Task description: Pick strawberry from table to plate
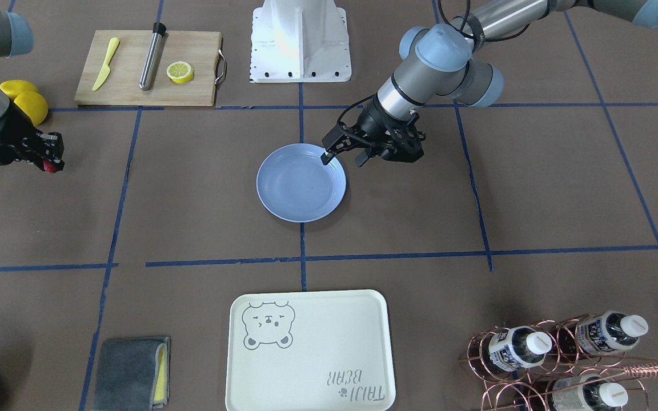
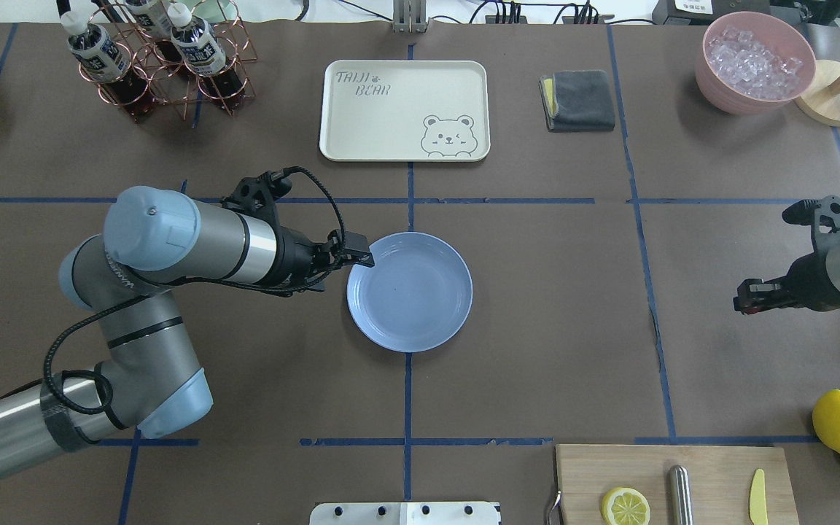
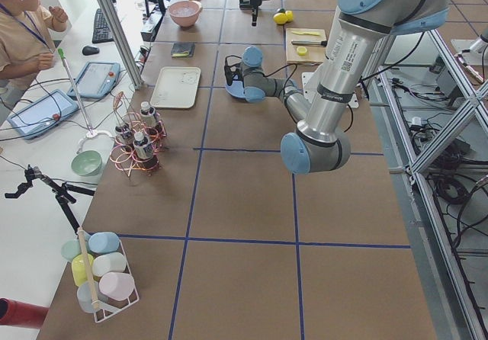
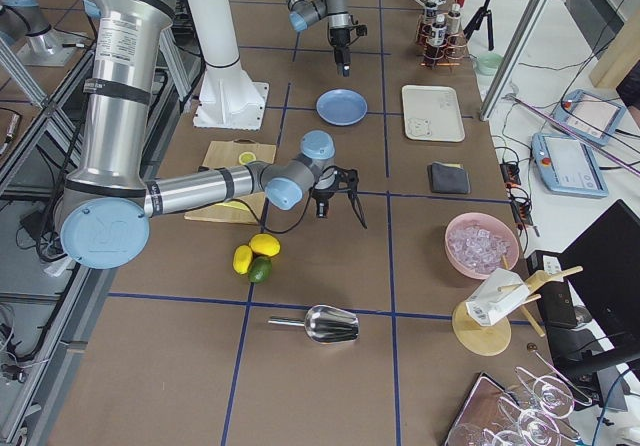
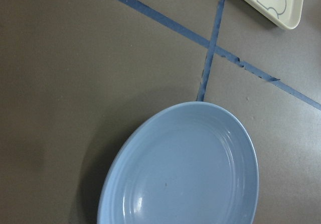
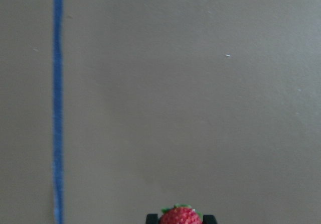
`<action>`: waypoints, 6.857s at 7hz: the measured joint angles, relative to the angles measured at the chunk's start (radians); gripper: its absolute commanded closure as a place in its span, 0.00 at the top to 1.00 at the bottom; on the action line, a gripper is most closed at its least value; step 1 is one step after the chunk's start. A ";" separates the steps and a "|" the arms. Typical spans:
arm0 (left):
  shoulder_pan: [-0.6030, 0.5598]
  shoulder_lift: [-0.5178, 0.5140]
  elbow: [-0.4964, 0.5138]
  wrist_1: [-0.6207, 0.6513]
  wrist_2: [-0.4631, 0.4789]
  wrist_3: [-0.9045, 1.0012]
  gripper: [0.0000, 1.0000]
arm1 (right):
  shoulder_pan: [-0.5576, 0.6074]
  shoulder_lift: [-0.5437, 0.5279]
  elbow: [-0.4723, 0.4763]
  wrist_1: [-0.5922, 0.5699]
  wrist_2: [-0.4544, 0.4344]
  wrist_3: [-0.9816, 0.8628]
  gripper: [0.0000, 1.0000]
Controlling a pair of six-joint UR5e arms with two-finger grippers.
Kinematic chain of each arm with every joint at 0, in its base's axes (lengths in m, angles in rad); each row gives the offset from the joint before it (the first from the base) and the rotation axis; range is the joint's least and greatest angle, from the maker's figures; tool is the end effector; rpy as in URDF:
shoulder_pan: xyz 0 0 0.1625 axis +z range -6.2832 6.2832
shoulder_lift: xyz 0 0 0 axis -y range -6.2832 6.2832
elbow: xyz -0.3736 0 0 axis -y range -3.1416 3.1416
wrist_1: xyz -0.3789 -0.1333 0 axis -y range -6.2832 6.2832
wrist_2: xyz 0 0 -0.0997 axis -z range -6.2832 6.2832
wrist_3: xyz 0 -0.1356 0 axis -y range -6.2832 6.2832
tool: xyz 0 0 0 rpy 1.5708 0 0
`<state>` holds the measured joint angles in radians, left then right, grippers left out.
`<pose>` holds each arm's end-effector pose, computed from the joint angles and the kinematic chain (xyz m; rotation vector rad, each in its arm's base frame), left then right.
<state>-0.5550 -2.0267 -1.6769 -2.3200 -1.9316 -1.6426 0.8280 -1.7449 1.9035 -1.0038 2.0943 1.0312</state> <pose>0.4932 -0.4063 0.2322 0.0117 1.3341 -0.2951 -0.2642 -0.3846 0.4923 0.0599 -0.8641 0.0803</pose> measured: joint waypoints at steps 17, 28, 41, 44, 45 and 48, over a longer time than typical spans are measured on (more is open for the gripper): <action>-0.365 0.543 -0.204 -0.010 -0.144 0.790 0.99 | -0.431 0.898 -0.347 -0.389 -0.387 0.744 0.00; -0.365 0.542 -0.197 -0.010 -0.139 0.790 0.99 | -0.431 0.914 -0.393 -0.359 -0.447 0.738 0.46; -0.588 0.702 -0.162 -0.006 -0.200 1.295 0.99 | -0.018 0.355 0.107 -0.399 0.018 0.212 1.00; -0.841 0.739 -0.048 0.008 -0.449 1.584 0.99 | 0.266 0.128 0.119 -0.400 0.175 -0.261 1.00; -0.872 0.737 -0.029 0.049 -0.477 1.613 0.99 | 0.354 0.068 0.106 -0.400 0.207 -0.400 1.00; -0.997 0.761 -0.090 0.193 -0.508 1.658 1.00 | 0.571 -0.080 0.023 -0.404 0.266 -0.774 1.00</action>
<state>-1.5521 -1.2658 -1.7668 -2.1268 -2.4393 0.0155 1.3993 -1.8249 1.9266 -1.4079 2.3600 0.2568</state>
